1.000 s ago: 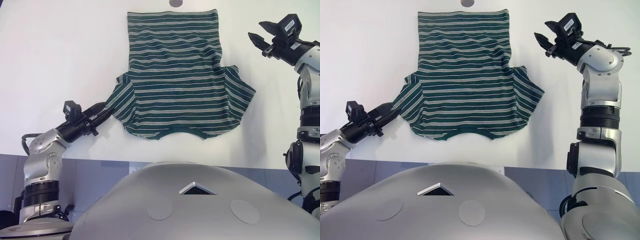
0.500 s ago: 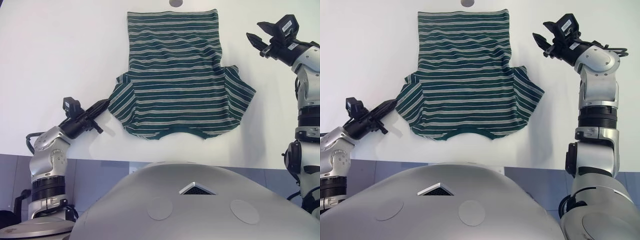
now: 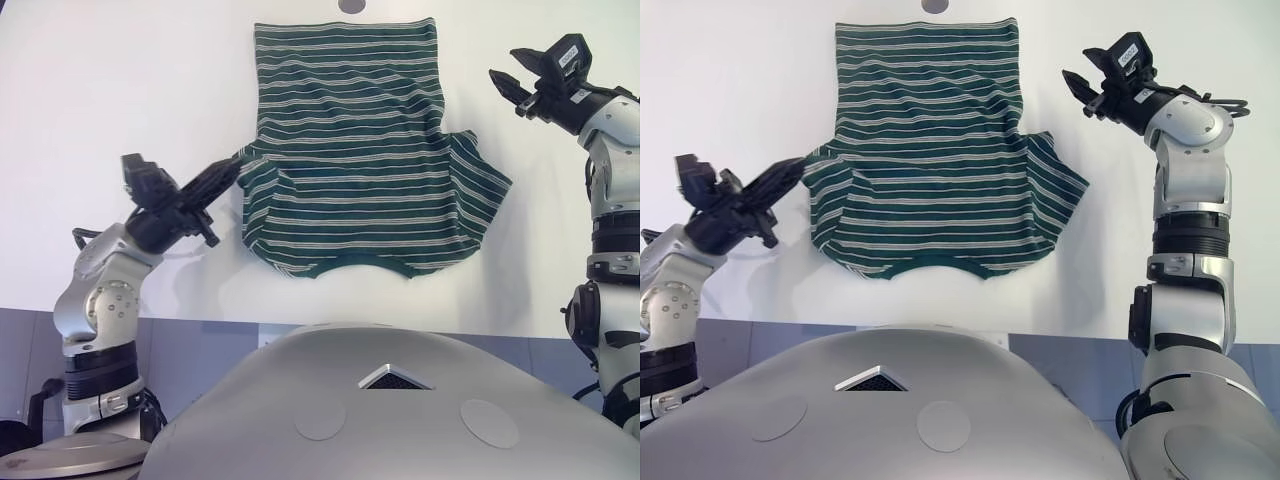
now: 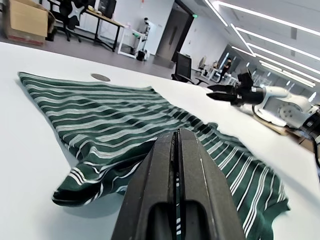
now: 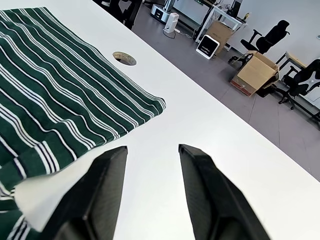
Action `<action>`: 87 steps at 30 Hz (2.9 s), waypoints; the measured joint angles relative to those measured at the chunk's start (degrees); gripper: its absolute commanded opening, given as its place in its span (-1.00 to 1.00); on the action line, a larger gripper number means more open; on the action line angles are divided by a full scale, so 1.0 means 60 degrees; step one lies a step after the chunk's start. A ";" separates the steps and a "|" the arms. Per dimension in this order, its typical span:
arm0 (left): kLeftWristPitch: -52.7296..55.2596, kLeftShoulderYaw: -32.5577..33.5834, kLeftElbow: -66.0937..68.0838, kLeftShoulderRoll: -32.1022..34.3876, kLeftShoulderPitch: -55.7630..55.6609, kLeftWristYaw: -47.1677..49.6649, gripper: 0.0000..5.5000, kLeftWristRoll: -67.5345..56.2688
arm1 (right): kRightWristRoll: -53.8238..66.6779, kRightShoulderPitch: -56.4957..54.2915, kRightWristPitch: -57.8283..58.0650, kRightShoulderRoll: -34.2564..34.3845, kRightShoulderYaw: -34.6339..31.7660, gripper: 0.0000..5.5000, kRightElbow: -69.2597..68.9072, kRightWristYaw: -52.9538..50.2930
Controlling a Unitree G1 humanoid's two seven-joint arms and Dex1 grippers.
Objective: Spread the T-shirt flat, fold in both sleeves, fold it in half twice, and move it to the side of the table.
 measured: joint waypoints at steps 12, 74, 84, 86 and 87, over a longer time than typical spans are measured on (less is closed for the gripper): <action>-0.0605 -0.2552 0.1195 -0.0907 -0.1273 0.0716 -0.99 0.2394 | -0.0281 -0.0319 -0.0289 0.0000 0.0255 -0.31 0.0470 0.0084; -0.1011 -0.2140 0.0390 -0.0919 -0.1497 0.0781 0.14 0.2322 | 0.2954 0.4165 0.2203 -0.1078 -0.1313 -0.99 -0.1096 0.2978; -0.1016 -0.2119 0.0469 -0.0915 -0.1611 0.0725 0.14 0.2319 | 0.3432 0.4170 0.2573 -0.1079 -0.1636 -0.99 -0.1838 0.3225; -0.1017 -0.2116 0.0485 -0.0913 -0.1639 0.0710 0.14 0.2319 | 0.3498 0.4197 0.2667 -0.1080 -0.1676 -0.99 -0.2189 0.3377; -0.1017 -0.2115 0.0490 -0.0913 -0.1659 0.0706 0.14 0.2320 | 0.3565 0.4224 0.2708 -0.1081 -0.1710 -0.99 -0.2374 0.3425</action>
